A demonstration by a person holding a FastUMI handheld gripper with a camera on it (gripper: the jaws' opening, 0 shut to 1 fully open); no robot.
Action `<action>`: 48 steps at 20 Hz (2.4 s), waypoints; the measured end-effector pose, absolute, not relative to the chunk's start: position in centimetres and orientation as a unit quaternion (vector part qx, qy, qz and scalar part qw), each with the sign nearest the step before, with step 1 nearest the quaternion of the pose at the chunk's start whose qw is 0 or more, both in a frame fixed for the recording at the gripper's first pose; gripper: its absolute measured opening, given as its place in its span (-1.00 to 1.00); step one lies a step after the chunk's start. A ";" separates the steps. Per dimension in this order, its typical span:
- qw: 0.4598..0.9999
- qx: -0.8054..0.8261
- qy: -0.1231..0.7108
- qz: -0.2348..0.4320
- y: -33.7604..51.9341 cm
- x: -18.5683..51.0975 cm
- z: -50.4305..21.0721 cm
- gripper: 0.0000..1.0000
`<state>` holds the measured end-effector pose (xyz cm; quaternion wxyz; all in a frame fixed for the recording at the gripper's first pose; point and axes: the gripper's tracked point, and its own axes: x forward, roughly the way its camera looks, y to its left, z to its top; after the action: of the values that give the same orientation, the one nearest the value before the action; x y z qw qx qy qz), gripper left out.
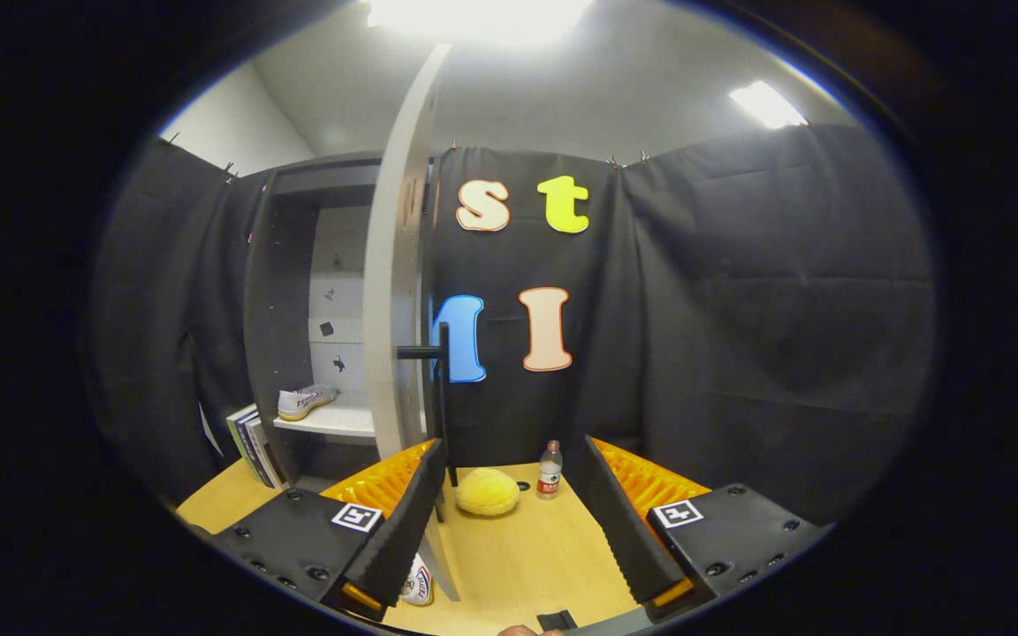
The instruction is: Open the shoe cabinet door, grab the shoes and put them into the shoe cabinet, then close the shoe cabinet door.
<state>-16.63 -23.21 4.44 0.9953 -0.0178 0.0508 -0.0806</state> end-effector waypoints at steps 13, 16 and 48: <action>0.988 0.036 0.140 0.048 -6.5 -15.3 1.3 0.96; 0.983 0.014 0.170 0.074 -4.2 -13.5 -1.7 0.95; 0.839 -0.112 0.526 0.076 -6.0 -2.9 -44.8 0.43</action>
<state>-2.86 -5.98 -44.76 0.8394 -0.1121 0.5264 0.0763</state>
